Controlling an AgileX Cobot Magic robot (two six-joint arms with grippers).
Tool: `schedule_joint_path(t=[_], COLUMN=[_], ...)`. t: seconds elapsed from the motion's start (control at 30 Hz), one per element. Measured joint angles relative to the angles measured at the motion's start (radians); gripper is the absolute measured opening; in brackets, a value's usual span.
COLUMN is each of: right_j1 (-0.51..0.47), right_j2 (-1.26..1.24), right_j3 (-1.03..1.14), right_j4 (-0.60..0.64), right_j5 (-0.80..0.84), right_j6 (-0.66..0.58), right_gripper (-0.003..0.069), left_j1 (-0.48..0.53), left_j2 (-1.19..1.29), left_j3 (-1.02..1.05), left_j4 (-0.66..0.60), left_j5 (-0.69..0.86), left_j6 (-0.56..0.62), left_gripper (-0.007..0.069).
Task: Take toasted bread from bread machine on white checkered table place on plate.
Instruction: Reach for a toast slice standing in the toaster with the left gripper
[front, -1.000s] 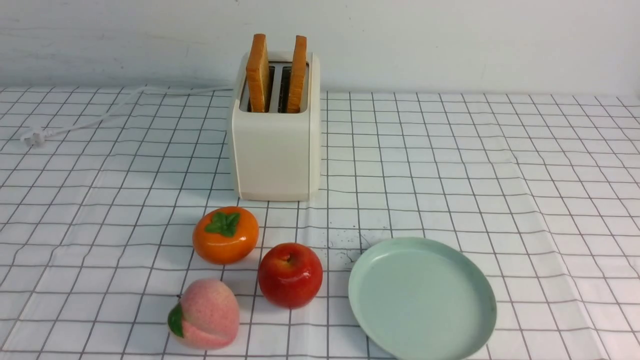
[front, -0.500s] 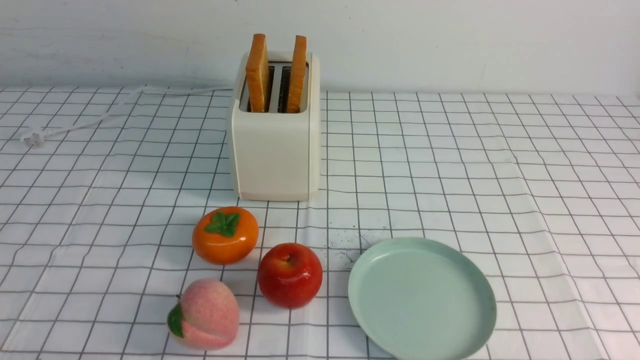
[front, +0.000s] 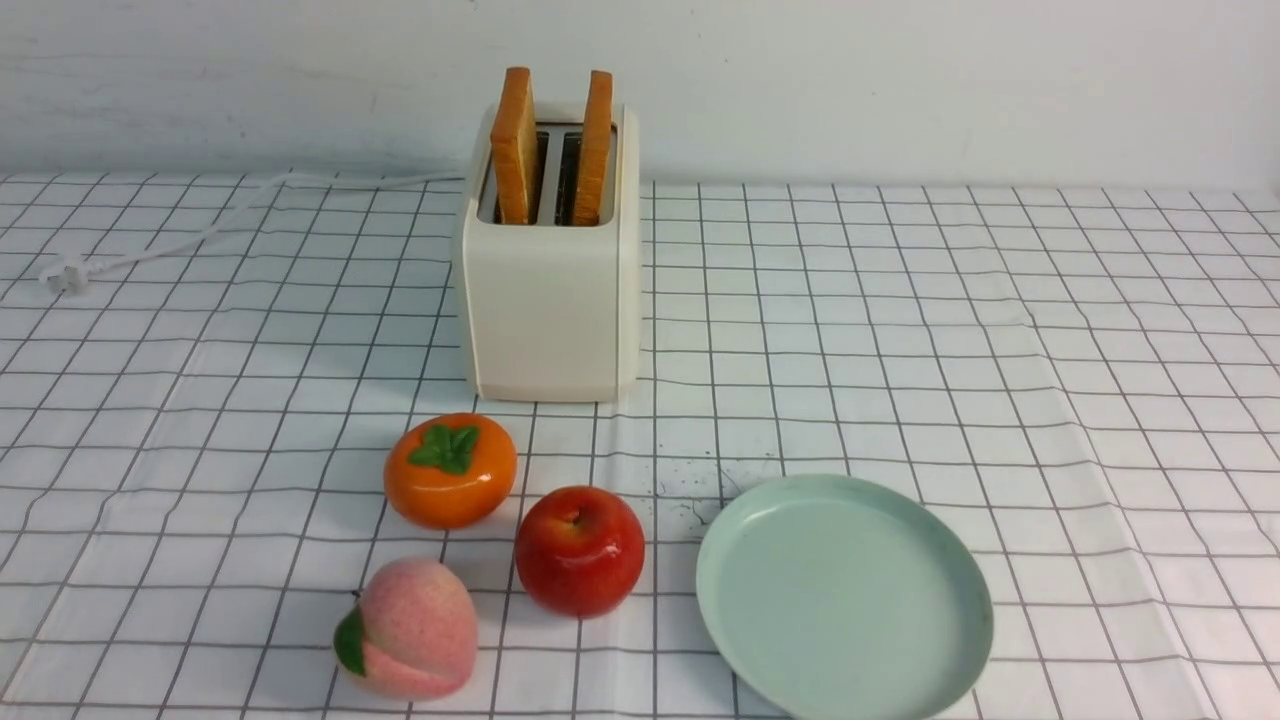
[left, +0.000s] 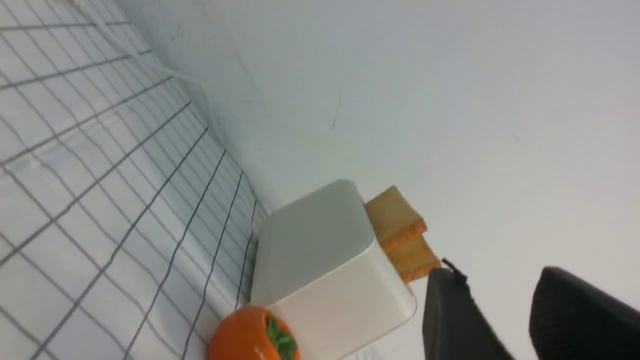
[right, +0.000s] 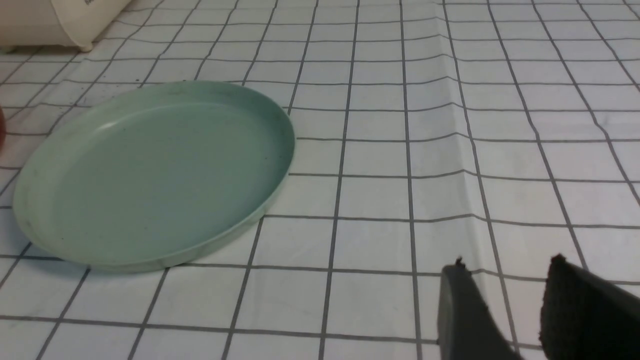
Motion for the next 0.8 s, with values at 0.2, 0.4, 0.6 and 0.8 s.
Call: schedule_joint_path(t=[0.2, 0.4, 0.6, 0.8], right_j1=[0.0, 0.0, 0.0, 0.0], right_j2=[0.0, 0.0, 0.0, 0.0], right_j3=[0.0, 0.0, 0.0, 0.0], right_j4=[0.0, 0.0, 0.0, 0.0], right_j5=[0.0, 0.0, 0.0, 0.0], right_j6=[0.0, 0.0, 0.0, 0.0], right_gripper=[0.024, 0.024, 0.024, 0.024], left_j1=[0.0, 0.0, 0.0, -0.039], left_j2=[0.078, 0.39, 0.697, 0.94], left_j3=[-0.173, -0.453, -0.68, -0.867], left_j4=[0.053, 0.173, 0.196, 0.1], left_j5=[0.22, 0.517, 0.614, 0.613], left_j6=[0.063, 0.212, 0.378, 0.557], left_gripper=[0.002, -0.0013, -0.0013, -0.0013])
